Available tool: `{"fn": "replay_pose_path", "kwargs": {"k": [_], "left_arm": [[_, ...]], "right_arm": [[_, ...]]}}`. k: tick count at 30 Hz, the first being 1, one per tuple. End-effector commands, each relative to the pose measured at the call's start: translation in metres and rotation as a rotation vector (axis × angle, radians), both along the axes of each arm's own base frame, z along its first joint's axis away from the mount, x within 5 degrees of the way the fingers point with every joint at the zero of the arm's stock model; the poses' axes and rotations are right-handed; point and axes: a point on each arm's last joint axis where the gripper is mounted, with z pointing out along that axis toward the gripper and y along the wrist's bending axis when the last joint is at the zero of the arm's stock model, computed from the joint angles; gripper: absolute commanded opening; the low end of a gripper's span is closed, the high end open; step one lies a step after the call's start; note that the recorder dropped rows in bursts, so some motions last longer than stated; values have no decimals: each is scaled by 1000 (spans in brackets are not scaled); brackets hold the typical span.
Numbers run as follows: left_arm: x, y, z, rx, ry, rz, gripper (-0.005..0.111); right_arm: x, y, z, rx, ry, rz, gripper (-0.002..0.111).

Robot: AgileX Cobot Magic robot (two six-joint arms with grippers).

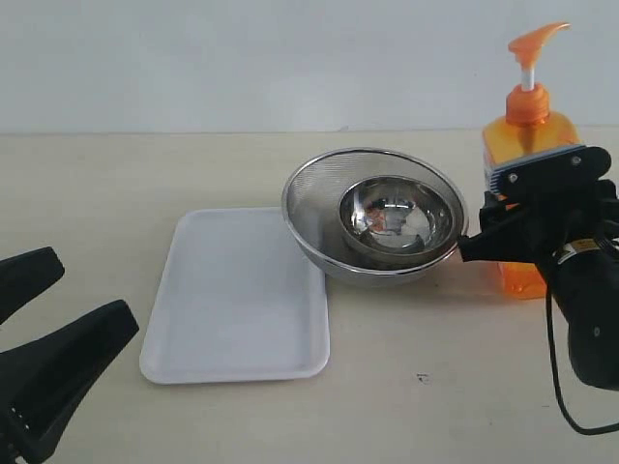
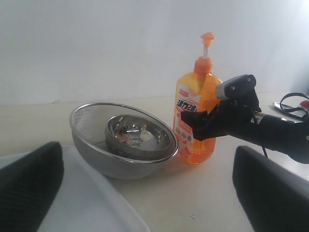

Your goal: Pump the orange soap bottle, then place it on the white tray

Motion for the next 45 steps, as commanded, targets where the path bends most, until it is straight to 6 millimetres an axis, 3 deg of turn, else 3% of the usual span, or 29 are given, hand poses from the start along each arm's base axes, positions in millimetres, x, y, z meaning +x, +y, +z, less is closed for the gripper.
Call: {"fn": "replay_pose_path", "kwargs": {"k": [1, 17, 28, 37, 45], "left_arm": [[0, 1, -1, -8, 12, 5, 88], [0, 1, -1, -10, 10, 6, 88], [-1, 1, 12, -66, -127, 2, 88], [-12, -9, 15, -83, -167, -159, 88], [-25, -18, 16, 2, -293, -320, 88]], "right_arm": [[4, -3, 17, 20, -146, -32, 0], [4, -1, 15, 50, -120, -18, 0], [4, 0, 15, 47, -119, -5, 0], [4, 0, 15, 46, -123, -4, 0], [4, 0, 16, 44, -137, -4, 0]]}}
